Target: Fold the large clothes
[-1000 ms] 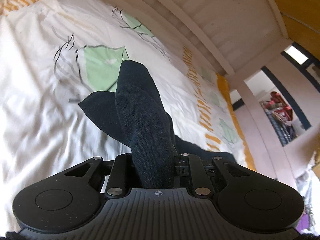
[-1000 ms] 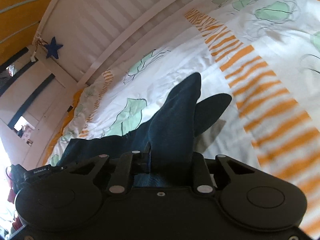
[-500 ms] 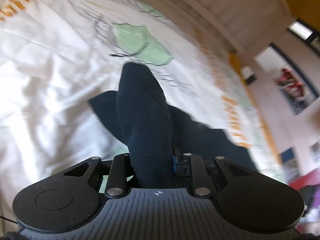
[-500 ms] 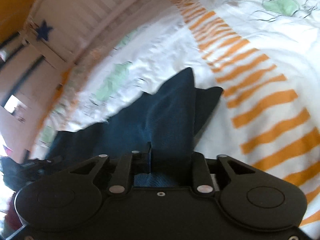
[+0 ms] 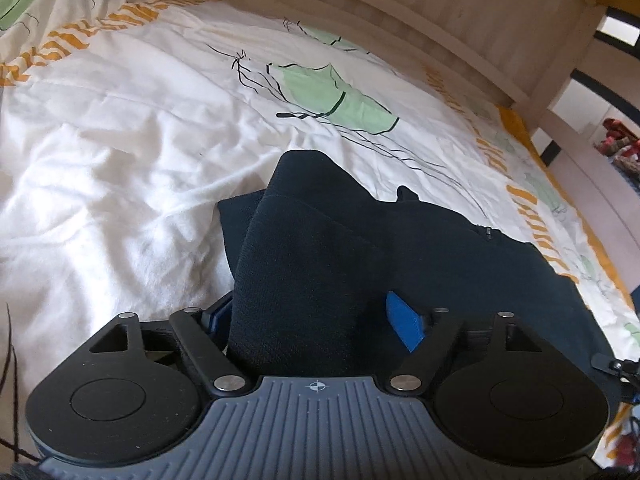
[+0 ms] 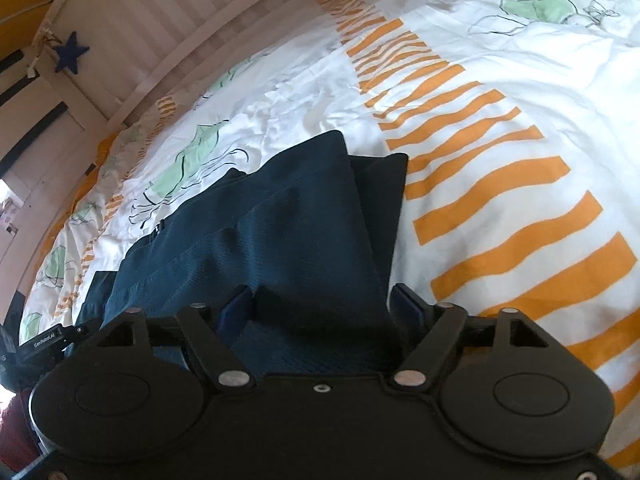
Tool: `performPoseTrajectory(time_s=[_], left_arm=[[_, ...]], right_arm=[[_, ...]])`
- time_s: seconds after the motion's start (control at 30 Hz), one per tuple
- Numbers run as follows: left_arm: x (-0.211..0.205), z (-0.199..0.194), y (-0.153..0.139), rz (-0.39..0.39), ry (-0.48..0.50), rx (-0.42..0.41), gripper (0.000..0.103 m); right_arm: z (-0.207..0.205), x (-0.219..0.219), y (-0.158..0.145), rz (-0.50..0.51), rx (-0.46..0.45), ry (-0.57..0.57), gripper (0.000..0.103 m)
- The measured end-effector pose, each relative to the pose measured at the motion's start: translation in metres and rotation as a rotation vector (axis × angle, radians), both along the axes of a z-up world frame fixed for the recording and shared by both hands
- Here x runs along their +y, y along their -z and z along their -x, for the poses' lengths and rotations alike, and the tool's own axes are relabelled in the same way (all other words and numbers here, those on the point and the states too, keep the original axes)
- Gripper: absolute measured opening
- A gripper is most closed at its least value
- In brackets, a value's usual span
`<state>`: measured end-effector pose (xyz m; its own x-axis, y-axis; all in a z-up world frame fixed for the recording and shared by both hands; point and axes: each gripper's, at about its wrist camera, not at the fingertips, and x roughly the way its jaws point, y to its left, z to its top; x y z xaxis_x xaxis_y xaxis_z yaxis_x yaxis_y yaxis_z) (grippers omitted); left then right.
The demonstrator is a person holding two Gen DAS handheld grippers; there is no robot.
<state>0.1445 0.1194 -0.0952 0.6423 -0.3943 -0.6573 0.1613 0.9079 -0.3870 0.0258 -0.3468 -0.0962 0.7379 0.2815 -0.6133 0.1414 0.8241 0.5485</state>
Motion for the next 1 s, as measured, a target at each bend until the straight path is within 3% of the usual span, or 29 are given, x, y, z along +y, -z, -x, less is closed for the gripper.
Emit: performPoseTrajectory(time_s=[0.23, 0.57, 0.83, 1.0], left_arm=[[0.004, 0.002, 0.006, 0.034, -0.003, -0.02, 0.078], [0.002, 0.005, 0.007, 0.034, -0.005, -0.038, 0.08], [0.005, 0.006, 0.004, 0.055, -0.013, -0.045, 0.081], [0.023, 0.011, -0.015, 0.064, -0.154, -0.139, 0.081]], right_arm=[[-0.01, 0.001, -0.001, 0.003, -0.023, -0.007, 0.091], [-0.047, -0.019, -0.001, -0.007, -0.03, 0.019, 0.092], [-0.037, -0.026, 0.009, -0.06, -0.11, 0.03, 0.092], [-0.037, -0.026, 0.009, -0.065, -0.116, 0.032, 0.093]])
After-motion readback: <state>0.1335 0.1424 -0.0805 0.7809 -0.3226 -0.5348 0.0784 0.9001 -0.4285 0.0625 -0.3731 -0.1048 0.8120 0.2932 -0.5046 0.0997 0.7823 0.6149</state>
